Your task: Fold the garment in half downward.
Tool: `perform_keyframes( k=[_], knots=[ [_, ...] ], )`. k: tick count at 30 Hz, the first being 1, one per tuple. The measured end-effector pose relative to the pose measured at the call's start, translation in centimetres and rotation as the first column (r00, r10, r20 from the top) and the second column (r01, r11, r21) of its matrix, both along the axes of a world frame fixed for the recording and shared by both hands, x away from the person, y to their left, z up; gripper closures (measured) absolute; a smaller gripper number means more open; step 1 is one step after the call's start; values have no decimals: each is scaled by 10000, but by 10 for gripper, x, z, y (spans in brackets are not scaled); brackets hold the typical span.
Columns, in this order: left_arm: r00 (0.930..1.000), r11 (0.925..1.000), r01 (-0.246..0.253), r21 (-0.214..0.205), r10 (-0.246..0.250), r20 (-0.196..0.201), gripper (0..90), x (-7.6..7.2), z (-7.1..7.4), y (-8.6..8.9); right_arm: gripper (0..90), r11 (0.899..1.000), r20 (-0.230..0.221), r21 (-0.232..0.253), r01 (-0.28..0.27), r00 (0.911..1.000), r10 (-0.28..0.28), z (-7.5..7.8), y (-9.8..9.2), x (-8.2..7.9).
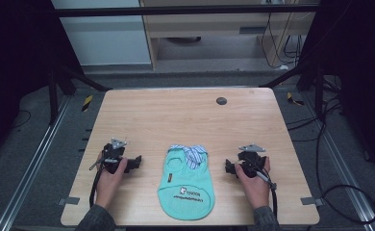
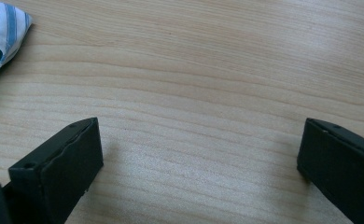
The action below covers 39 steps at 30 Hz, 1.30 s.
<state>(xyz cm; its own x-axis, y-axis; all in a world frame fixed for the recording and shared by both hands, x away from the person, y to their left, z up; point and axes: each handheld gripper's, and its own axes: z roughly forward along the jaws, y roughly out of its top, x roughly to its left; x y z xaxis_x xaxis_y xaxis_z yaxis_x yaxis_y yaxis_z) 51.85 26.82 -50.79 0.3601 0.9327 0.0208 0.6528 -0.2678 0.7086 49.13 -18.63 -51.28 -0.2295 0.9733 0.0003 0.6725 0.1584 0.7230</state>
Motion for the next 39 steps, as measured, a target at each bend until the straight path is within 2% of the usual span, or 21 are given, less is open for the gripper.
perform_keyframes(
  k=[9,17,19,20,22,23,24,25,26,28,31,32,33,34,35,36,37,38,39],
  knots=[
    [9999,9999,137,3,-137,5,0,-4,0,-1,5,10000,15,-21,-18,10000,18,0,0,0],
    [9987,9988,498,-9,-498,-119,11,-8,2,-4,11,9998,20,48,-168,9999,168,0,-1,0],
    [9973,9972,700,-263,-705,-181,36,-9,6,-7,68,9994,83,-15,-343,9994,343,1,-1,-1],
    [9970,9963,752,-420,-759,-138,36,-9,8,-9,115,9993,97,118,-348,9994,347,3,0,-2],
    [9930,9922,1181,-386,-1184,-40,41,-9,16,-15,132,9976,211,351,-601,9980,593,8,1,-1],
    [9878,9867,1558,-456,-1552,161,42,-7,25,-24,201,9941,240,334,-1032,9944,1025,15,7,0],
    [9878,9867,1558,-456,-1552,161,43,-7,25,-24,221,9918,254,160,-1271,9916,1267,19,11,1],
    [9837,9829,1794,-418,-1788,183,43,-5,29,-28,221,9918,254,160,-1271,9916,1267,19,11,1],
    [9775,9770,2110,-314,-2106,146,61,-1,33,-35,297,9849,222,-40,-1730,9847,1730,27,18,5],
    [9705,9703,2411,-212,-2411,18,61,6,40,-43,311,9820,188,-30,-1889,9818,1889,29,20,8],
    [9621,9615,2725,-356,-2727,-7,91,18,49,-57,392,9712,62,-107,-2382,9712,2383,38,29,19],
    [9589,9586,2836,-250,-2837,21,104,23,51,-62,413,9680,29,-103,-2506,9681,2506,39,32,21],
    [9562,9562,2926,-95,-2925,61,129,29,54,-69,470,9590,-5,-62,-2834,9590,2834,43,38,27],
    [9562,9562,2926,-95,-2925,61,146,29,54,-69,470,9590,-5,-62,-2834,9590,2834,43,38,27],
    [9512,9513,3083,74,-3083,151,172,34,55,-77,511,9497,-25,60,-3130,9497,3130,45,45,33],
    [9512,9513,3083,74,-3083,151,181,34,55,-77,511,9497,-25,60,-3130,9497,3130,45,45,33],
    [9463,9461,3232,185,-3233,5,186,40,54,-85,564,9442,-13,66,-3294,9442,3294,45,50,37],
    [9463,9461,3232,185,-3233,5,209,40,54,-85,564,9442,-13,66,-3294,9442,3294,45,50,37],
    [9449,9450,3272,23,-3272,-71,209,43,53,-90,578,9415,-46,16,-3369,9415,3369,45,52,39]
  ],
)
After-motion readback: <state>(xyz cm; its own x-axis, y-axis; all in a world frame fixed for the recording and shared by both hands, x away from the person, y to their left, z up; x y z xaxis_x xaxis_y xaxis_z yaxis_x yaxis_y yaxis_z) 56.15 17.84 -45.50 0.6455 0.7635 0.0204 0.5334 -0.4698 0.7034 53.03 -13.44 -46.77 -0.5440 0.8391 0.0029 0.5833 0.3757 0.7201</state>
